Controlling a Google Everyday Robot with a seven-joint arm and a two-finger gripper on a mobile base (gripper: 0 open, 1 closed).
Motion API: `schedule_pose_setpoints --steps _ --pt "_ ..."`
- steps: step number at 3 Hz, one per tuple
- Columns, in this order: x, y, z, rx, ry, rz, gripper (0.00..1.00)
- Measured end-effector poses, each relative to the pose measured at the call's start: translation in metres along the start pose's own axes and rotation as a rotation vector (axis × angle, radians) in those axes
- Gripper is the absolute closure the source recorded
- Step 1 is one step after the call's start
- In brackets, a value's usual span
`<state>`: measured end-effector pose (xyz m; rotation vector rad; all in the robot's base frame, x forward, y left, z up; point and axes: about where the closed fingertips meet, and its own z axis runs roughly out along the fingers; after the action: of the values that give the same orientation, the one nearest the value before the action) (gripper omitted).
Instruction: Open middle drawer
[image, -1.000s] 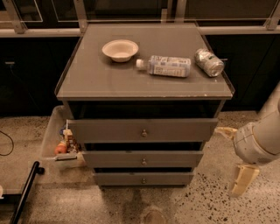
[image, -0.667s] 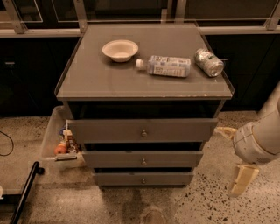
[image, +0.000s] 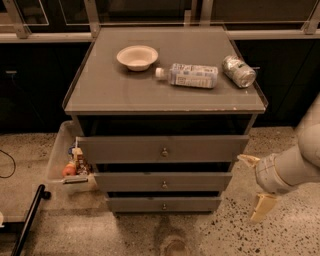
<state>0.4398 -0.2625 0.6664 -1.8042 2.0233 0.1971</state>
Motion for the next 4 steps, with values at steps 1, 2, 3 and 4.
schedule_pose_setpoints --steps 1,2,3,4 --pt "0.016 -0.009 0.044 0.031 -0.054 -0.011 0.0" --pt "0.024 -0.013 0.099 0.066 -0.098 -0.038 0.0" --pt "0.024 -0.013 0.099 0.066 -0.098 -0.038 0.0" --pt "0.025 -0.012 0.11 0.049 -0.107 -0.018 0.0"
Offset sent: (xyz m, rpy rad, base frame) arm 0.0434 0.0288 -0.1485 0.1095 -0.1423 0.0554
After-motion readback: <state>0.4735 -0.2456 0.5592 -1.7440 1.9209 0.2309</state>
